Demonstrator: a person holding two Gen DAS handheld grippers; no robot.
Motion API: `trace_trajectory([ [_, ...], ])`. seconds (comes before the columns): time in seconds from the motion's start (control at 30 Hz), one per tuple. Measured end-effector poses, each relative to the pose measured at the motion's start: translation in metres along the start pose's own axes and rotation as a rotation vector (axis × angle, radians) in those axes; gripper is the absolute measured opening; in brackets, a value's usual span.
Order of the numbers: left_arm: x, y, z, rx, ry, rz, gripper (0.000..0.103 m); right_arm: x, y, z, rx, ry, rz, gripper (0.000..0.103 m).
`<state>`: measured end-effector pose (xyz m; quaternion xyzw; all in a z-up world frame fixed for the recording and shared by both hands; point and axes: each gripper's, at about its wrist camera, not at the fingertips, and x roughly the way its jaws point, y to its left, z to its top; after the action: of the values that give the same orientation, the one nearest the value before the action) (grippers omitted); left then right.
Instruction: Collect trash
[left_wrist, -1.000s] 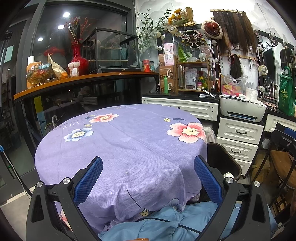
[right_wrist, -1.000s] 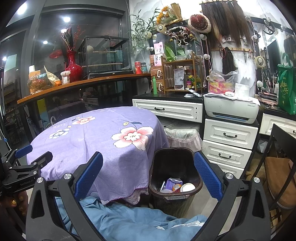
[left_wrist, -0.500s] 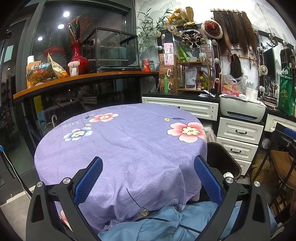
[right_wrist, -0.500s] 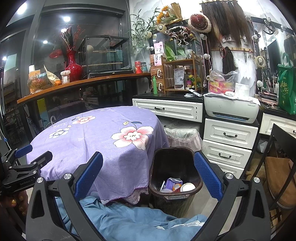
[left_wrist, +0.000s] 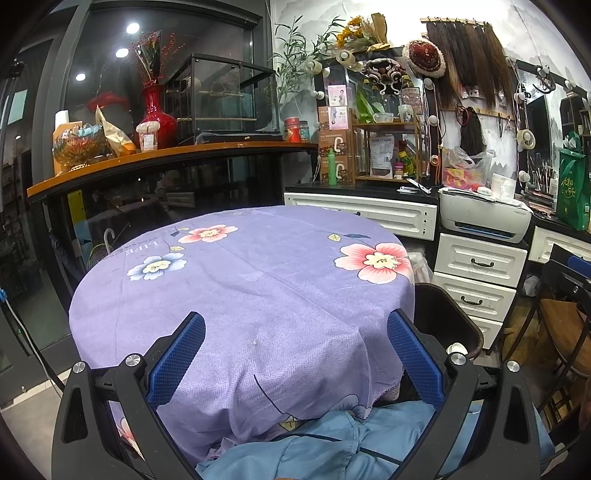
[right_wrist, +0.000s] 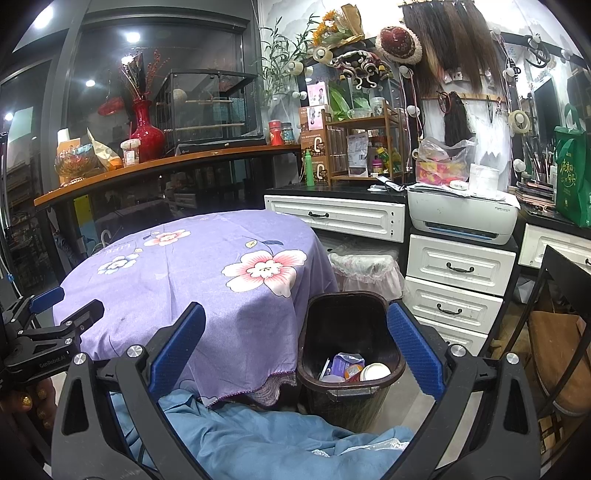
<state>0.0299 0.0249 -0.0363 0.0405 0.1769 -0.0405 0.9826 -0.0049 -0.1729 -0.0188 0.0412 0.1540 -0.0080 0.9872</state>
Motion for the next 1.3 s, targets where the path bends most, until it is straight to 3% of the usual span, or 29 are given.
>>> trace_trajectory([
  [1.3, 0.0016, 0.0008, -0.0009, -0.002, 0.004, 0.006, 0.098, 0.0030, 0.0000, -0.0046, 0.003, 0.007, 0.001, 0.097],
])
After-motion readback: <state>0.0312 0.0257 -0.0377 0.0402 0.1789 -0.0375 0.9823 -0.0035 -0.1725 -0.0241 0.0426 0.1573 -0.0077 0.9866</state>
